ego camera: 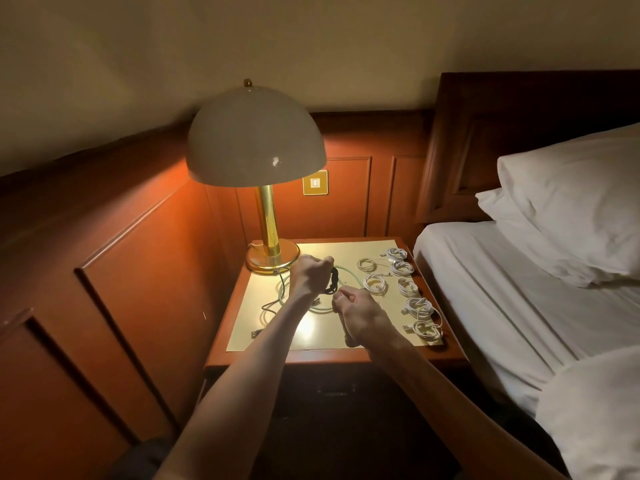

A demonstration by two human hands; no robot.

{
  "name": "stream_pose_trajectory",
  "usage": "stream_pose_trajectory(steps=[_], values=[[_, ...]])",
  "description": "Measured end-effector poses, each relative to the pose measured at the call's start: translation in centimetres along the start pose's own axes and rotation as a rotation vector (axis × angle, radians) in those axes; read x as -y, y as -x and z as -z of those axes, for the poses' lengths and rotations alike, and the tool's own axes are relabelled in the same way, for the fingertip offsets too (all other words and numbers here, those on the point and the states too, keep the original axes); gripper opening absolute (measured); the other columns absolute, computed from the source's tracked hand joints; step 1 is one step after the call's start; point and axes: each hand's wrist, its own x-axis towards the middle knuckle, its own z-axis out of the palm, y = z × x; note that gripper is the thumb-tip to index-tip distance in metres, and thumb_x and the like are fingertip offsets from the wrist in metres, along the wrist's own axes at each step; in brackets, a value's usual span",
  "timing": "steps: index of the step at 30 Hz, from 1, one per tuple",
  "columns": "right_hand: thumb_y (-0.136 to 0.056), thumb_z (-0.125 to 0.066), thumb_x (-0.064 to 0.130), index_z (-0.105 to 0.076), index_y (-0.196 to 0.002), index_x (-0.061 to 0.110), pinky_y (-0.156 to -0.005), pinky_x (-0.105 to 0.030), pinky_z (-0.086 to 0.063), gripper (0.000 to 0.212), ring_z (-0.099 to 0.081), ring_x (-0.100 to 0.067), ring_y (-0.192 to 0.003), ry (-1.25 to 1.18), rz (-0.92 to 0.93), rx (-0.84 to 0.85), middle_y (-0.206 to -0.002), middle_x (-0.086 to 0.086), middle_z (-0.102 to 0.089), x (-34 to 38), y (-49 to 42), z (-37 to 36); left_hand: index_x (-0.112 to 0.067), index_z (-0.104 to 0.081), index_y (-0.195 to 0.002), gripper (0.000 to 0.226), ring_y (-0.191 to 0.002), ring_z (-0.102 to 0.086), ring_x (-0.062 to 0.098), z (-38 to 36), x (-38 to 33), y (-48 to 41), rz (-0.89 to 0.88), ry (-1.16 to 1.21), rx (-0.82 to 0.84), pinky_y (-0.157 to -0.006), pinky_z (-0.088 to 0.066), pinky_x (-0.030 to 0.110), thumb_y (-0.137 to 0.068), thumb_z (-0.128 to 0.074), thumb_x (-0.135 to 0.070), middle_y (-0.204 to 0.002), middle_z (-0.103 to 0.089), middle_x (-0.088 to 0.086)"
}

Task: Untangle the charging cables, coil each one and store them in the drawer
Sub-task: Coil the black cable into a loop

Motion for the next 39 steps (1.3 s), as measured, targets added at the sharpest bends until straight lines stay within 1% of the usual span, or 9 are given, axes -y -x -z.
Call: stream_pose_trajectory(steps=[8, 12, 17, 20, 22, 26, 29, 35, 39], values=[[-0.106, -0.04, 0.027, -0.06, -0.096, 0.013, -0.068, -0.038, -0.049, 0.026, -0.054, -0.015, -0.07, 0.181, 0.142, -0.029, -0.079, -0.001, -0.059, -0.4, 0.0, 0.2, -0.012, -0.048, -0.054, 0.035, -0.049, -0.043, 0.015, 0.4, -0.2, 0.1, 0.044, 0.09, 0.018, -0.033, -0.03, 0.015, -0.088, -0.056, -0.02, -0.053, -0.046, 0.002], [-0.104, -0.04, 0.028, -0.062, -0.098, 0.02, -0.081, -0.039, -0.045, 0.024, -0.057, -0.021, -0.092, 0.496, 0.26, 0.0, -0.1, -0.005, -0.064, -2.1, -0.6, 2.1, -0.012, -0.052, -0.071, 0.036, -0.053, -0.046, 0.018, 1.0, 0.7, 0.9, 0.185, 0.292, 0.134, -0.05, -0.036, 0.023, -0.098, -0.051, -0.036, -0.061, -0.047, 0.003], [-0.095, -0.065, 0.024, -0.073, -0.107, 0.024, -0.082, -0.03, -0.049, 0.015, -0.048, -0.02, -0.101, 0.949, 0.483, -0.399, -0.108, -0.005, -0.058, -5.8, -2.0, 2.2, -0.018, -0.042, -0.066, 0.039, -0.052, -0.034, 0.014, 1.5, 1.5, 2.5, 0.243, 0.543, 0.319, -0.056, -0.031, 0.029, -0.103, -0.033, -0.028, -0.057, -0.033, -0.002], [-0.095, -0.066, 0.012, -0.074, -0.11, 0.011, -0.074, -0.017, -0.053, 0.017, -0.062, -0.014, -0.086, 0.597, 0.522, -0.484, -0.095, -0.006, -0.071, -6.6, -2.6, 1.9, -0.014, -0.042, -0.071, 0.04, -0.059, -0.033, 0.015, 1.5, 1.1, 3.7, 0.193, 0.69, 0.427, -0.057, -0.032, 0.029, -0.107, -0.03, -0.025, -0.063, -0.031, 0.001], [-0.099, -0.059, 0.014, -0.073, -0.109, 0.009, -0.069, -0.012, -0.054, 0.018, -0.07, -0.008, -0.075, 0.215, 0.427, -0.481, -0.089, -0.002, -0.075, -6.4, -2.9, 1.9, -0.011, -0.043, -0.073, 0.04, -0.062, -0.042, 0.016, 1.7, 0.8, 4.0, 0.131, 0.703, 0.494, -0.061, -0.046, 0.027, -0.108, -0.031, -0.029, -0.066, -0.036, 0.003], [-0.099, -0.059, 0.014, -0.071, -0.099, 0.016, -0.07, -0.028, -0.062, 0.012, -0.076, -0.019, -0.08, -0.475, 0.111, -0.382, -0.094, -0.008, -0.077, -5.2, -3.3, 1.5, -0.005, -0.049, -0.082, 0.036, -0.07, -0.064, 0.016, 2.1, 0.7, 4.1, -0.034, 0.623, 0.542, -0.085, -0.057, 0.032, -0.099, -0.045, -0.036, -0.066, -0.054, 0.001], [-0.098, -0.059, 0.01, -0.07, -0.096, 0.015, -0.069, -0.028, -0.061, 0.013, -0.076, -0.024, -0.084, -0.677, 0.009, -0.367, -0.097, -0.013, -0.076, -4.6, -3.2, 1.3, -0.003, -0.051, -0.084, 0.036, -0.072, -0.068, 0.014, 2.2, 0.6, 4.2, -0.191, 0.461, 0.431, -0.088, -0.057, 0.033, -0.1, -0.048, -0.035, -0.07, -0.06, 0.005], [-0.099, -0.057, 0.01, -0.068, -0.111, 0.009, -0.064, -0.02, -0.057, 0.016, -0.073, -0.02, -0.094, -0.745, -0.078, -0.461, -0.104, -0.01, -0.075, -3.9, -3.6, 0.4, 0.003, -0.063, -0.092, 0.047, -0.087, -0.065, 0.021, 2.4, 0.6, 3.9, -0.096, 0.348, 0.328, -0.086, -0.052, 0.039, -0.101, -0.046, -0.04, -0.083, -0.068, 0.013], [-0.103, -0.048, 0.007, -0.063, -0.115, 0.002, -0.076, -0.031, -0.061, 0.019, -0.07, -0.026, -0.102, -1.029, -0.222, -0.171, -0.106, -0.015, -0.073, -3.2, -4.3, 0.6, 0.003, -0.066, -0.098, 0.05, -0.092, -0.068, 0.025, 2.2, 1.1, 3.9, -0.119, 0.31, 0.243, -0.076, -0.054, 0.033, -0.101, -0.047, -0.043, -0.094, -0.071, 0.015]])
